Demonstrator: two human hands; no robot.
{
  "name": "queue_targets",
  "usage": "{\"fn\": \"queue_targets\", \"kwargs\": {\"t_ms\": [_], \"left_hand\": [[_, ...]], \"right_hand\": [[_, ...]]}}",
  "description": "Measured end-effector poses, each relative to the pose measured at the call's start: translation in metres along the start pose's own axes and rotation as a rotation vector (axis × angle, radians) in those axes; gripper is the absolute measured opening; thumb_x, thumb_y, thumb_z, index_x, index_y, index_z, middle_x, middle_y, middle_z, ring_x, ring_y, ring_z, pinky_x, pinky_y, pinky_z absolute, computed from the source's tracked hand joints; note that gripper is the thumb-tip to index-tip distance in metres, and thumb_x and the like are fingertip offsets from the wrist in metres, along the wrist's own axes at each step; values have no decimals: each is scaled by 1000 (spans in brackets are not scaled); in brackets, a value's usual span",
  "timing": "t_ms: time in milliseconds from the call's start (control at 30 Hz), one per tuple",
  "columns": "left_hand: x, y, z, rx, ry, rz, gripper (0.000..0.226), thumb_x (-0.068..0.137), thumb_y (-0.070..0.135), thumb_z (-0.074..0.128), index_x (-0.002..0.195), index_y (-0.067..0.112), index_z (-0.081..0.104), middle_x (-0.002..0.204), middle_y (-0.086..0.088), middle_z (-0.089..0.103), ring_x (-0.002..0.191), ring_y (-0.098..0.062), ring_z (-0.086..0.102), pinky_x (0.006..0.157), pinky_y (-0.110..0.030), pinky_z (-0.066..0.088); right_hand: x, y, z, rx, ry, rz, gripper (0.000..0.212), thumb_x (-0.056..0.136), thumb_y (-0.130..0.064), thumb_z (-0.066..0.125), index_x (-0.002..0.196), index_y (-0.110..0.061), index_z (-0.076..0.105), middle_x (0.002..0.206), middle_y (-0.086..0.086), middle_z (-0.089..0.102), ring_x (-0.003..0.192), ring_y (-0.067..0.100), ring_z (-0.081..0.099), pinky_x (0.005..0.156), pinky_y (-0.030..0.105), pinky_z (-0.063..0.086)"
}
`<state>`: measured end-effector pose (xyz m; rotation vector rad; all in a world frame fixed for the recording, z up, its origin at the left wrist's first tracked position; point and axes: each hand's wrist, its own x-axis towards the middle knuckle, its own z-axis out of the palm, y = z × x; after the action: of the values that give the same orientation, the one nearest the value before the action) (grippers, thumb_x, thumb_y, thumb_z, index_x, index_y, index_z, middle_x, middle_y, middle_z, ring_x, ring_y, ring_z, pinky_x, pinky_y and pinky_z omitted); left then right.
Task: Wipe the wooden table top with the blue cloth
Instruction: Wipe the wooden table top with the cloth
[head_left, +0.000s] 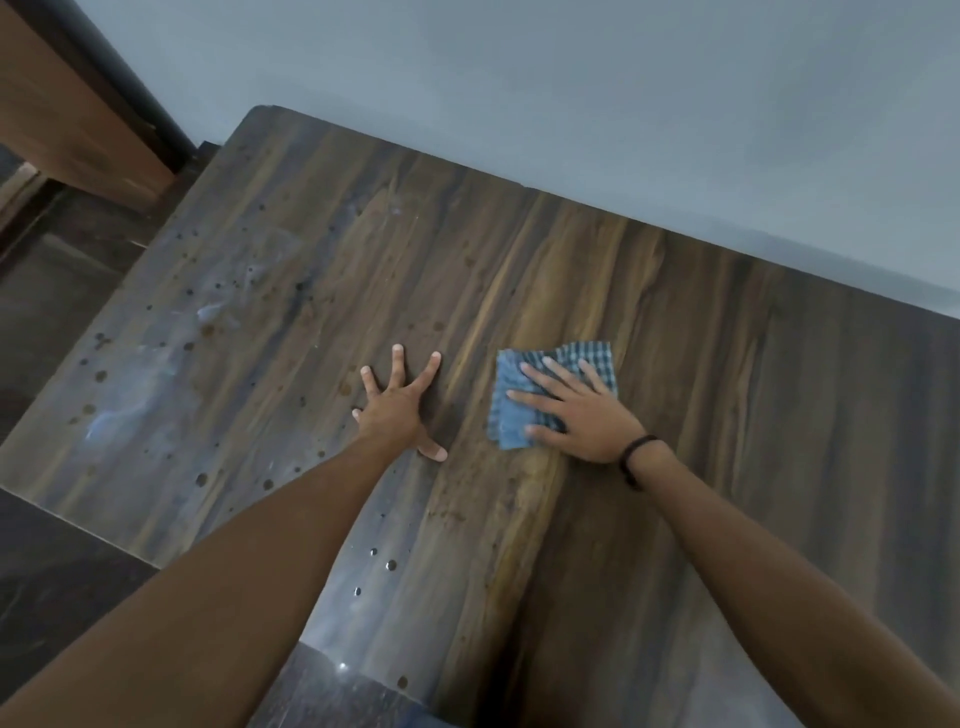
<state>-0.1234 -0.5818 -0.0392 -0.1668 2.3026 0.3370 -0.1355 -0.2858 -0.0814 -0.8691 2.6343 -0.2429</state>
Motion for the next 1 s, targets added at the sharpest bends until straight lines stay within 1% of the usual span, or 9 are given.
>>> {"fn": "queue_targets", "kwargs": {"t_ms": [100,200,400,467,600,667,800,867,1000], "left_hand": [[1,1,-3,6,-19,-2,149,58,40,97,149,59,-19,156,7,-45,146,-49,-28,106,-81,19],[1,1,-2,15,-14,0,149,58,40,97,149,59,-19,157,7,-43,146,-49,-27,106,-82,20],[-4,1,0,13,27,9,150,55,40,98,151,59,-15,159,8,-39,148,-49,-22,104,-81,25],[-3,1,-1,6,25,6,150,55,40,98,150,59,-16,159,8,-40,148,-49,-23,105,-81,24],[-3,0,-2,3,16,13,150,55,41,98,150,59,-16,158,8,-41,147,-49,-23,105,-81,24],[-5,-1,-3,2,16,13,151,54,41,98,150,59,-16,158,8,-42,148,-49,-23,105,-80,25],[-4,-2,-5,7,-10,12,153,54,40,99,150,58,-19,156,8,-45,148,-49,-23,106,-79,27],[-3,-1,-6,24,-25,8,152,56,41,98,149,57,-22,154,7,-47,147,-50,-23,107,-77,27],[-2,-1,-7,59,-48,28,150,59,45,95,150,53,-25,154,4,-47,147,-51,-23,107,-77,27]], "right_hand": [[-3,22,-11,112,51,274,57,94,-74,25,148,-63,9,164,-22,-5,154,13,-6,122,53,-4],[18,-23,3,175,226,660,58,99,-66,24,154,-52,13,167,-14,1,154,18,-5,120,53,-8],[-39,-50,25,21,25,135,58,98,-71,20,153,-56,11,166,-19,-3,153,12,-9,122,54,-3],[-48,-25,16,63,29,231,58,96,-73,23,151,-59,12,165,-22,-4,153,9,-10,122,53,-3],[-4,-48,11,238,215,736,59,99,-67,21,155,-52,9,166,-15,-6,153,16,-12,121,52,-10],[12,-81,19,225,232,767,59,102,-62,19,157,-47,7,167,-11,-7,154,20,-12,121,56,-9],[-13,-57,18,27,43,232,57,99,-69,20,153,-56,7,165,-18,-6,153,13,-11,122,55,0],[-9,-19,3,-11,-2,147,57,96,-72,20,151,-59,8,165,-20,-3,153,12,-8,122,55,3],[42,-32,-7,209,220,719,59,99,-68,22,155,-53,11,166,-16,-2,154,15,-6,122,51,-7]]}}
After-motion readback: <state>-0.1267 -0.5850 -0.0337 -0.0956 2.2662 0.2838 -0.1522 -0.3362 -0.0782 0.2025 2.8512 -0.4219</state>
